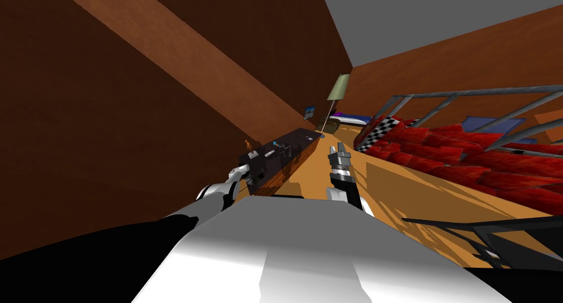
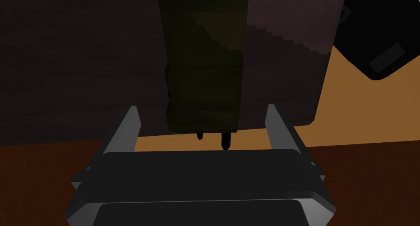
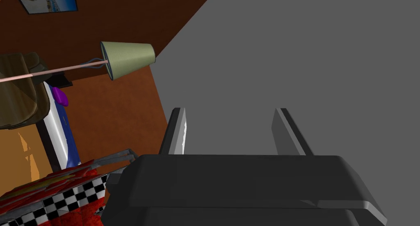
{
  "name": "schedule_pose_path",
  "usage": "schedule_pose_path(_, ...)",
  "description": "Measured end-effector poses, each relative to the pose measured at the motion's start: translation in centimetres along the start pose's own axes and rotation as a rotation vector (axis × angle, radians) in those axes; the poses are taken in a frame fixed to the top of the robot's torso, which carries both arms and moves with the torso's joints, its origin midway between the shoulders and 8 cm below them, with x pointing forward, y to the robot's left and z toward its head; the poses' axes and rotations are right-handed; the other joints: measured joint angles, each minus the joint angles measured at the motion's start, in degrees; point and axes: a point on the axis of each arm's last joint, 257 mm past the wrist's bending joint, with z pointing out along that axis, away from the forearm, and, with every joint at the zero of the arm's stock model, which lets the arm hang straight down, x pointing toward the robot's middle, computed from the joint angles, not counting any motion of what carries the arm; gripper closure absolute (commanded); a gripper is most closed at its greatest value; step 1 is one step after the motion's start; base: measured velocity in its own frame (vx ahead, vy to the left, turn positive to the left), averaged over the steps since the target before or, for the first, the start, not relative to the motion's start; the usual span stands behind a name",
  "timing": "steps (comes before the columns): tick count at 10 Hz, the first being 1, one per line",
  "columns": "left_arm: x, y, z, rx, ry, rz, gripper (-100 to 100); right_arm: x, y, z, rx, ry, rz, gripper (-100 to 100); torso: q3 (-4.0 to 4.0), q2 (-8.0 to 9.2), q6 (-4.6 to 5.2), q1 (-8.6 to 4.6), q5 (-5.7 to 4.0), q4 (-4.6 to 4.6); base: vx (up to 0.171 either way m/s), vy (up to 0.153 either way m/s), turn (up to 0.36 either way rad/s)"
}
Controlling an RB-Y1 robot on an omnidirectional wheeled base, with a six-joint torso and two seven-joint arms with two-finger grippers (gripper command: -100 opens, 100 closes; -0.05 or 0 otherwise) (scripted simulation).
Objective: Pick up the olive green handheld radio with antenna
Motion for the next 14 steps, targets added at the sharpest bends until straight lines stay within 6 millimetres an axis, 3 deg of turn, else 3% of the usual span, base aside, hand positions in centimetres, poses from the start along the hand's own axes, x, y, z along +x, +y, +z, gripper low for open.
schedule_pose_path(6,1.4,1.6,1.9,0.0,-0.004,-0.099,-100,0.0,0.0,0.0,0.0,0.0,0.0,0,0.11,0.19,-0.03,0.19,0.05,0.04,-0.063,0.091,-0.146)
schedule_pose_path(7,1.4,1.6,1.9,0.002,-0.003,-0.104,100,0.0,0.0,0.0,0.0,0.0,0.0,0,0.06,0.07,-0.07,0.06,0.02,0.03,-0.007,0.008,0.008)
schedule_pose_path(11,1.4,1.6,1.9,0.002,-0.003,-0.104,100,0.0,0.0,0.0,0.0,0.0,0.0,0,-0.07,-0.13,-0.06,-0.09,0.0,-0.04,0.0,0.0,0.0)
schedule_pose_path(12,1.4,1.6,1.9,0.003,-0.003,-0.104,0,0.0,0.0,0.0,0.0,0.0,0.0,0,-0.08,-0.13,-0.06,-0.09,0.0,-0.04,0.0,0.0,0.0)
schedule_pose_path(13,1.4,1.6,1.9,0.003,-0.003,-0.104,100,0.0,0.0,0.0,0.0,0.0,0.0,0,-0.08,-0.14,-0.06,-0.09,-0.01,-0.04,0.047,-0.061,0.23)
schedule_pose_path(14,1.4,1.4,1.7,0.004,-0.001,-0.092,100,0.0,0.0,0.0,0.001,0.0,0.0,0,-0.15,-0.25,-0.18,-0.24,-0.06,-0.08,0.074,-0.103,0.241)
